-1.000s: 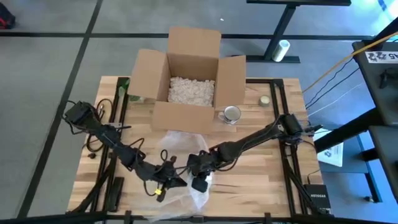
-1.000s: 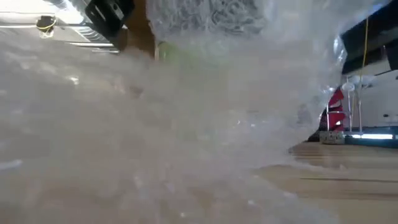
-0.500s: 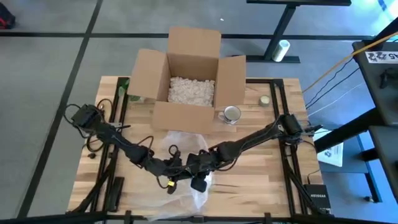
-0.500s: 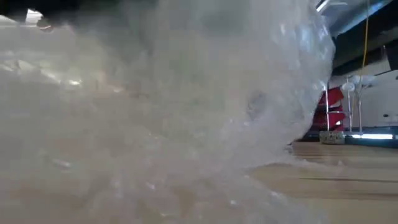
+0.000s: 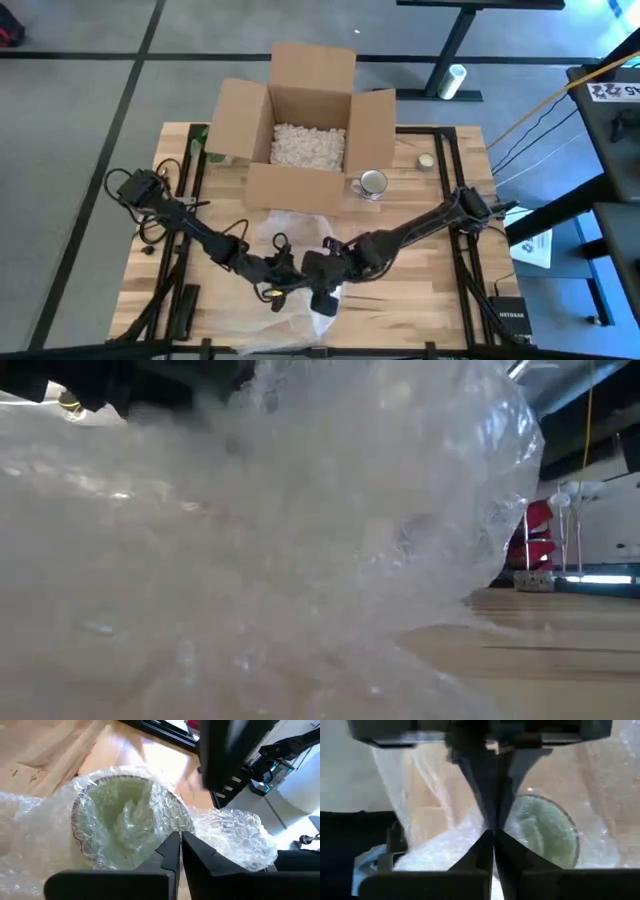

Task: Wrap mug
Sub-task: Wrap the green mug with the bubble wrap

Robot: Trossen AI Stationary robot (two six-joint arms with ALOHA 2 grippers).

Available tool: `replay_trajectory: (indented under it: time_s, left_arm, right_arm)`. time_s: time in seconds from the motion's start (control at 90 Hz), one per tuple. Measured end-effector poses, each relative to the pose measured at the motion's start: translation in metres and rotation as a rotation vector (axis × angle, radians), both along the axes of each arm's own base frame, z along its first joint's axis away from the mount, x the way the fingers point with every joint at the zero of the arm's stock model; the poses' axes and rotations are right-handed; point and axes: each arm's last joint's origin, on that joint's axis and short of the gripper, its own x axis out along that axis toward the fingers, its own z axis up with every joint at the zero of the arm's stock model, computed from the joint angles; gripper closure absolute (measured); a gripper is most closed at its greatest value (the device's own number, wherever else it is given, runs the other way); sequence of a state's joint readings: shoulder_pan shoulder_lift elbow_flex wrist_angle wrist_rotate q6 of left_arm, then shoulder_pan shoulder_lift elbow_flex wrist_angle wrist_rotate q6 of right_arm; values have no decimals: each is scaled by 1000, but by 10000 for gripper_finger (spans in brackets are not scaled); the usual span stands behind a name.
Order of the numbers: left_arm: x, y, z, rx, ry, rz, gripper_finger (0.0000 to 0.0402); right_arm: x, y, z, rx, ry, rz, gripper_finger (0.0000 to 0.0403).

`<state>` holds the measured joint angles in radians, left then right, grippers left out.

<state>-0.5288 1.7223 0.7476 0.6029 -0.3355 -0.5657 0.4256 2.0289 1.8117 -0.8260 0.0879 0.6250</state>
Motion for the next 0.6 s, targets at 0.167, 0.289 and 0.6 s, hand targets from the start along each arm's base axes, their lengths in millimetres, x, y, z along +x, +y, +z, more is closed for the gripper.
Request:
replay_trajectory:
  time_s: [0.167, 0.289, 0.6]
  left_arm:
    - [1, 0, 1, 10, -20, 4, 401]
    - [-1, -2, 3, 13, -30, 0, 401]
    - [-31, -21, 38, 84, -90, -40, 401]
  right_arm:
    - [1, -6, -24, 1, 13, -16, 403]
    - [4, -13, -39, 40, 18, -30, 403]
    - [6, -23, -55, 125, 32, -39, 403]
